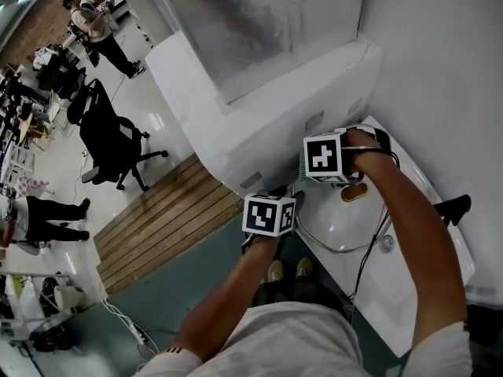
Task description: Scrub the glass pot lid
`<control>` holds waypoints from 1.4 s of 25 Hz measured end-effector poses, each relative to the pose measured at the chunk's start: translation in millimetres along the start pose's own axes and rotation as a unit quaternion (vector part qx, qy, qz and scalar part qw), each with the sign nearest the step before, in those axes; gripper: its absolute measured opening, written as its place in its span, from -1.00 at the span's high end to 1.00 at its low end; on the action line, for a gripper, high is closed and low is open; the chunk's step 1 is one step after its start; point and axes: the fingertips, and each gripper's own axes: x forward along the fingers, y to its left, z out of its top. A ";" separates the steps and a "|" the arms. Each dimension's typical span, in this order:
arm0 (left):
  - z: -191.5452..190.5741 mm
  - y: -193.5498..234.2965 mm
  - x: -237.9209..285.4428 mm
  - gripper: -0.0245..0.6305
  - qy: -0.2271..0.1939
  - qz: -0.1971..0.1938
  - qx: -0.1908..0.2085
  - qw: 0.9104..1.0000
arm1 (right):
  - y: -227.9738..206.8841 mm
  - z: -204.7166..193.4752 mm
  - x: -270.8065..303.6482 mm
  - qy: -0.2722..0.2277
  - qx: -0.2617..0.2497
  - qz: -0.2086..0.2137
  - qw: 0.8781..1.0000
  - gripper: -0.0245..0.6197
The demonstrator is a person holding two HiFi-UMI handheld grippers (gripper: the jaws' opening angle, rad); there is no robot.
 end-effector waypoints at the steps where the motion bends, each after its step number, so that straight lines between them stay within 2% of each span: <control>1: -0.1 -0.1 0.4 0.33 0.001 -0.003 -0.002 1.000 | 0.6 1.6 2.5 0.003 -0.003 0.006 1.000 -0.16; 6: -0.3 -0.6 2.2 0.35 -0.001 -0.020 -0.015 1.000 | 2.4 8.5 10.9 0.001 -0.009 0.021 1.000 -0.16; 11: 0.5 -5.2 3.2 0.47 -0.007 -0.032 -0.015 0.999 | 1.6 7.1 12.0 -0.016 0.008 0.031 0.999 -0.16; 14: 0.6 -4.7 3.8 0.47 -0.008 -0.033 -0.014 0.999 | -3.1 0.5 12.2 -0.036 0.035 0.037 0.998 -0.16; 19: -0.1 -2.3 3.4 0.47 -0.005 -0.025 -0.009 1.000 | -16.7 -19.5 7.5 -0.084 0.111 0.039 0.990 -0.16; 24: -0.4 -2.8 2.1 0.47 -0.004 -0.023 -0.008 1.000 | -28.5 -46.3 4.0 -0.131 0.201 0.039 0.970 -0.16; 30: 0.2 -5.7 -0.6 0.47 -0.007 -0.027 -0.020 0.999 | -37.4 -83.6 4.4 -0.166 0.305 0.037 0.937 -0.16; 35: -4.2 -3.7 -3.7 0.47 -0.006 -0.024 -0.013 1.000 | -31.9 -97.5 13.5 -0.193 0.366 0.049 0.909 -0.16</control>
